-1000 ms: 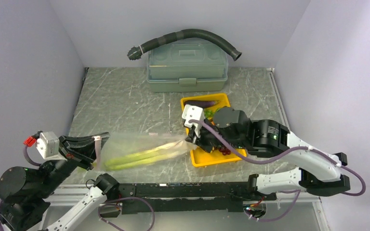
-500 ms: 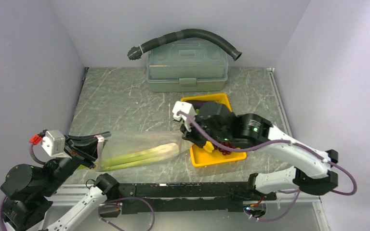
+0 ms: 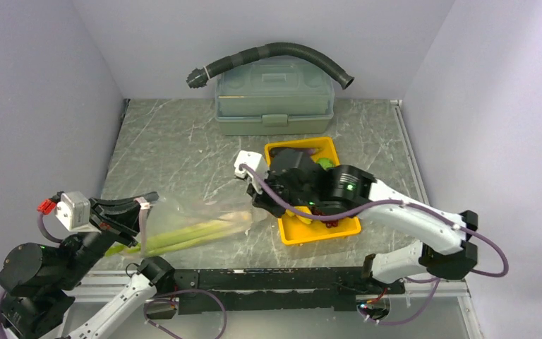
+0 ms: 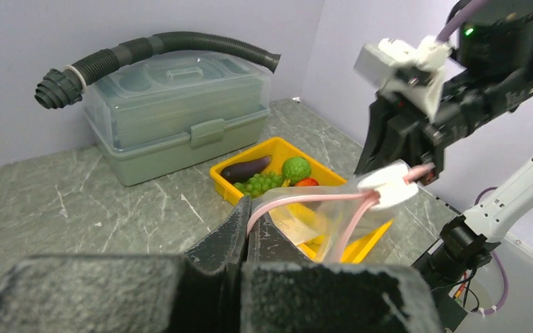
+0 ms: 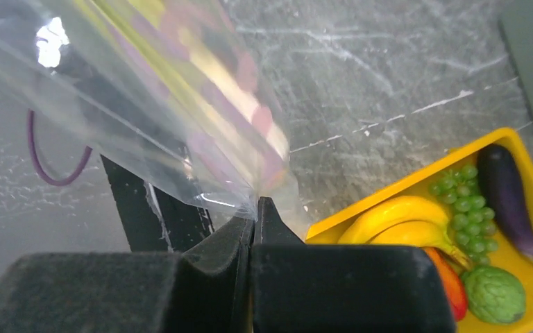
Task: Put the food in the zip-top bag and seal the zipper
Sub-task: Adjust the zipper food storage bag at the center of the board.
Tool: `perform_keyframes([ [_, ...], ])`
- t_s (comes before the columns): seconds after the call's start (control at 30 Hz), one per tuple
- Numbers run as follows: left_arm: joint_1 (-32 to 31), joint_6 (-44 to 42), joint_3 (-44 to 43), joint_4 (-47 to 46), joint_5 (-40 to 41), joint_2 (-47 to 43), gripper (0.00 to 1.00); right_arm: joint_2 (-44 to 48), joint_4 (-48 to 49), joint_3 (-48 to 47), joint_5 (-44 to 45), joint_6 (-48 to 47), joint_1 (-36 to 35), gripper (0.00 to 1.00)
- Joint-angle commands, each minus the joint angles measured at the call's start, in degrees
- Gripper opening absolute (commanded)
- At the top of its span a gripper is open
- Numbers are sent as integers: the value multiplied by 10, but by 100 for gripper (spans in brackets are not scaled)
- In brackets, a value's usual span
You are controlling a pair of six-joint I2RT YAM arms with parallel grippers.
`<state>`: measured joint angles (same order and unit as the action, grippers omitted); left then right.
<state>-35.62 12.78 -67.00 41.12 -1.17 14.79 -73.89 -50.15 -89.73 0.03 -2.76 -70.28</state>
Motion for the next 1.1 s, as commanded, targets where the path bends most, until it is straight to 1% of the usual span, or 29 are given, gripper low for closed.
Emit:
perform_keyframes([
  [0.0,2,-5,-15,-19,5,8,0,93,95,9,-36,-1,9,0],
  [0.03,1,-4,-18,-18,4,8,0,121,124,12,-33,-1,9,0],
  [0.07,1,-3,-19,-19,5,6,0,117,130,10,-24,-2,9,0],
  [0.2,1,-5,-21,-23,7,5,0,-60,-23,-33,-3,3,11,0],
  [0.23,1,-4,-20,-22,5,4,0,-70,-33,-29,-2,4,14,0],
  [0.27,1,-3,-17,-22,6,3,0,-49,-15,-14,11,4,20,0],
  [0.3,1,0,-14,-21,7,1,0,-16,40,10,33,9,35,0],
  [0.33,1,2,-11,-19,6,0,0,12,66,27,57,17,50,0],
  [0.37,1,5,-11,-17,6,-2,0,24,64,22,38,18,60,0],
  [0.4,1,7,-13,-13,4,-2,0,23,47,5,-6,17,53,0],
  [0.43,1,6,-15,-8,1,-3,0,16,35,-13,-70,10,22,0],
  [0.47,1,4,-19,-5,1,-3,0,10,32,-22,-100,-4,-24,0],
  [0.5,1,2,-21,-2,3,-3,0,5,30,-26,-100,-17,-77,0],
  [0.53,1,0,-22,-1,7,-2,0,-3,23,-37,-96,-24,-108,0],
  [0.57,0,-2,-22,-2,8,-2,0,-12,16,-47,-83,-23,-117,0],
  [0.6,0,-2,-20,-6,9,-2,0,-15,17,-48,-30,-18,-115,0],
  [0.63,0,-3,-18,-10,9,0,0,-15,22,-40,53,-14,-101,0],
  [0.67,0,-1,-17,-12,9,2,0,-15,28,-33,116,-3,-57,0],
  [0.7,0,0,-17,-14,3,5,0,-15,35,-30,142,20,1,0],
  [0.73,0,1,-18,-14,0,7,0,-14,42,-24,130,47,62,0],
  [0.77,0,1,-19,-12,-1,10,0,-9,49,-17,120,52,88,0],
  [0.8,0,1,-20,-11,-2,12,0,-8,47,-19,88,51,89,0],
  [0.83,0,1,-20,-10,-1,13,0,-10,41,-23,25,45,76,0],
  [0.87,1,1,-20,-9,0,12,0,-10,39,-25,-42,34,52,0],
  [0.9,0,0,-18,-10,1,11,0,-7,44,-20,-57,13,13,0],
  [0.93,0,-1,-15,-11,3,11,0,-6,51,-18,-18,6,-21,0],
  [0.97,0,-1,-15,-12,3,10,0,-7,50,-18,25,9,-35,0],
  [1.03,-1,0,-11,-18,2,12,0,-13,45,-12,56,11,-11,0],
  [1.07,-1,0,-10,-20,0,14,0,-15,45,-9,45,16,4,0],
])
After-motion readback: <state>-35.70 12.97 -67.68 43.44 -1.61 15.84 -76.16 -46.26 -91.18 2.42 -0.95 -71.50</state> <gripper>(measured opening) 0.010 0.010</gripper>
